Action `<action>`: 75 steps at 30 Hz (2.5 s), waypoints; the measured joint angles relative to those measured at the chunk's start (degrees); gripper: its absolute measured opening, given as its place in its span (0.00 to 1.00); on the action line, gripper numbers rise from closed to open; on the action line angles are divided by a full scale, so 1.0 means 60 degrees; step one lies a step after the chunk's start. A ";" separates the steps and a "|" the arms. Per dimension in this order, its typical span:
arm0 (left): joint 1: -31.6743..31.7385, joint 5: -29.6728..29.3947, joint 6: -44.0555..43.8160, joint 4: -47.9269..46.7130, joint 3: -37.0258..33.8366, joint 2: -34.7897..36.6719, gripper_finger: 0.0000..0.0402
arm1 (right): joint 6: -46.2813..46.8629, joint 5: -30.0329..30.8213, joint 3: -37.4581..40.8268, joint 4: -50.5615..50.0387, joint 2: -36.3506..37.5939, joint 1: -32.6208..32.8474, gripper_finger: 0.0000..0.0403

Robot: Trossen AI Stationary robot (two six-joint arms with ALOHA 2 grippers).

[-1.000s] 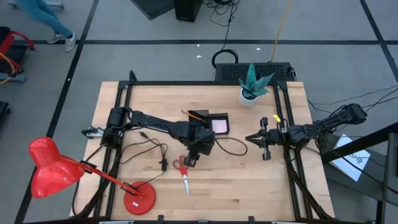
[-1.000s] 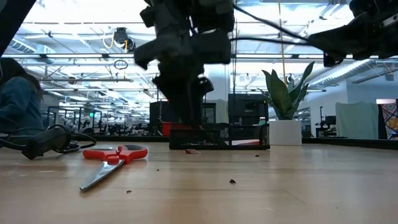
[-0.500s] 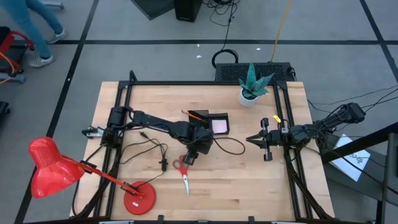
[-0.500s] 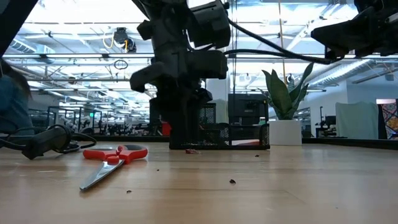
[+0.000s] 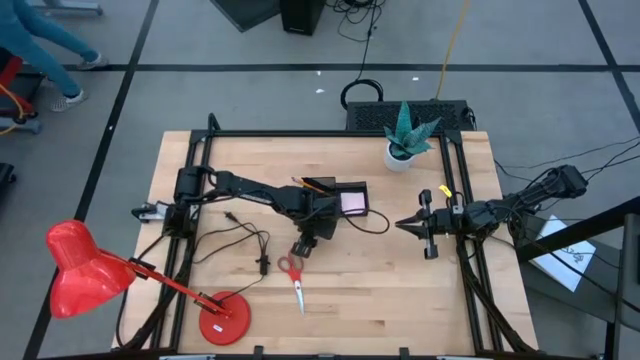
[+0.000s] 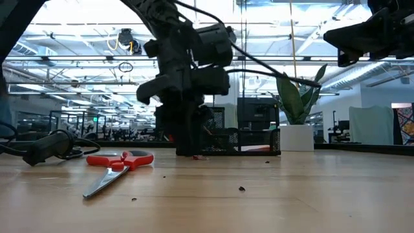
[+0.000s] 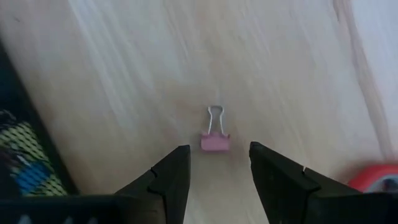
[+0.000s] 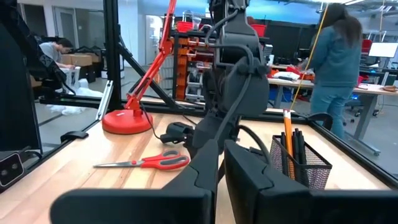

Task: Pick and place office supplies into organizer
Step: Put the pink binder clip into the black desk organizer

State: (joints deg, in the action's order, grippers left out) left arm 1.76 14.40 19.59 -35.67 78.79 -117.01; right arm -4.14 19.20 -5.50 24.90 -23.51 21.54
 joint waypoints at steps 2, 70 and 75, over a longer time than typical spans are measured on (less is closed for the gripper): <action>0.0018 0.0057 0.0052 0.0352 -0.0260 0.0015 0.43 | -0.0003 -0.0001 0.0000 0.0001 0.0000 0.0000 0.04; 0.0069 -0.3427 -0.0539 0.0213 0.0252 0.1305 0.15 | 0.0072 -0.0001 -0.0004 0.0023 -0.0039 -0.0004 0.04; 0.0290 -0.3635 -0.0845 0.0009 0.0253 0.1142 0.18 | 0.0073 -0.0004 -0.0004 0.0059 -0.0040 -0.0004 0.04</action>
State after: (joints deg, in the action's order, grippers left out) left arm 3.50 -7.41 14.52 -35.62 80.31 -110.16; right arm -3.70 19.18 -5.52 25.25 -23.75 21.52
